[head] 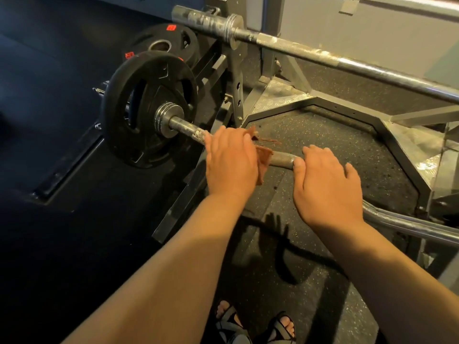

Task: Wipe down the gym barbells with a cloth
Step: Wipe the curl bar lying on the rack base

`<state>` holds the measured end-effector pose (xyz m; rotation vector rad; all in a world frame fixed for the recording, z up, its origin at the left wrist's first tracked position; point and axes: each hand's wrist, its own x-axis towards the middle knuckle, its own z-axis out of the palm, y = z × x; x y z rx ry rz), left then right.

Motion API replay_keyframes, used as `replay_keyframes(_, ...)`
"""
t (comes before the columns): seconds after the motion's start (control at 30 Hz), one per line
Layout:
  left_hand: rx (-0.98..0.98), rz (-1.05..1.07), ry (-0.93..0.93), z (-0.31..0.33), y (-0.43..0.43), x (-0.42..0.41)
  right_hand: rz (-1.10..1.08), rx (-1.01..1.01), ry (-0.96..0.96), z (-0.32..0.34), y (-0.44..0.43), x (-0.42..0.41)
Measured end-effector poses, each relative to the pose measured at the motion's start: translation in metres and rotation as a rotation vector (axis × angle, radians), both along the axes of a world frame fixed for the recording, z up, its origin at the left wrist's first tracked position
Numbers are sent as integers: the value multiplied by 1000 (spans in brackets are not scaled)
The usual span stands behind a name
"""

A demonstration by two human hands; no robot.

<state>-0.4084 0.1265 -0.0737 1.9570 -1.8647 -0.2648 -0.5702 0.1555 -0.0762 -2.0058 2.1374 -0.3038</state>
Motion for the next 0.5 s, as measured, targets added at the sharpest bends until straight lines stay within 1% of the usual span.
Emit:
replay_keyframes(0.07,-7,63,55,1,2,-21,-11,3,0,-2,-2,8)
replay_keyframes(0.17,-88,-102,50,-7,17,-38,-20,-25,-5,-4,-1,9)
replay_keyframes(0.23,-98,-215,29,-8,21,-23,-1,-42,0,-4,-1,6)
replay_keyframes(0.27,-85,-236,1,-7,18,-13,7,-44,-2,-4,-1,5)
replay_keyframes(0.33,-66,-185,-44,-3,10,4,9,-42,-12,-3,-3,5)
replay_keyframes(0.43,-22,8,28,1,-1,1,9,-34,-20,-2,-6,5)
replay_keyframes(0.5,-25,25,57,-2,4,-19,3,-24,-16,-1,-8,5)
